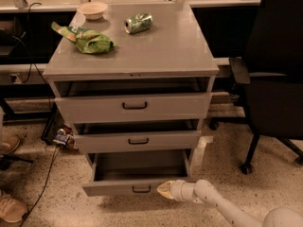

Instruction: Close bottom drawer

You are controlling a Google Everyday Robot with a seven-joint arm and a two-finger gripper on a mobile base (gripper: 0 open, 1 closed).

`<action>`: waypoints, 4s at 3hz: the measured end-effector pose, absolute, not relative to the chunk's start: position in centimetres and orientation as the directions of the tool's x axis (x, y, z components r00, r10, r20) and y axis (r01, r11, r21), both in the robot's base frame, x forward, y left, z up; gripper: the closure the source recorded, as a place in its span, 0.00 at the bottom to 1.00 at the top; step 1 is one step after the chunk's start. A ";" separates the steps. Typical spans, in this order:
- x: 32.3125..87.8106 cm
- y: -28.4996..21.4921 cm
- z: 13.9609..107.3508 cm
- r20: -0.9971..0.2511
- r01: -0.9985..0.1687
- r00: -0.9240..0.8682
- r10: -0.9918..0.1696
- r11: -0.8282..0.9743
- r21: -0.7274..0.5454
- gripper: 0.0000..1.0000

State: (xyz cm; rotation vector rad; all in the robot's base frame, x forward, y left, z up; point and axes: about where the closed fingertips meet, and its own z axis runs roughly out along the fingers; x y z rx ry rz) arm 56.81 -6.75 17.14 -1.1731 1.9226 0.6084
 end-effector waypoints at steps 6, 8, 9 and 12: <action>65.8 -5.1 16.6 -0.903 -0.885 -0.084 -0.421 0.449 -0.127 1.00; 69.1 -7.9 15.6 -0.909 -0.850 -0.059 -0.412 0.498 -0.170 1.00; 68.5 -12.2 15.9 -0.894 -0.798 -0.112 -0.434 0.575 -0.179 1.00; 61.7 -17.3 18.1 -0.851 -0.730 -0.292 -0.437 0.677 -0.097 1.00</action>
Offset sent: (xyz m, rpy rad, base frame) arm 0.1267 -0.0054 0.0039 0.1084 -0.3230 -0.0200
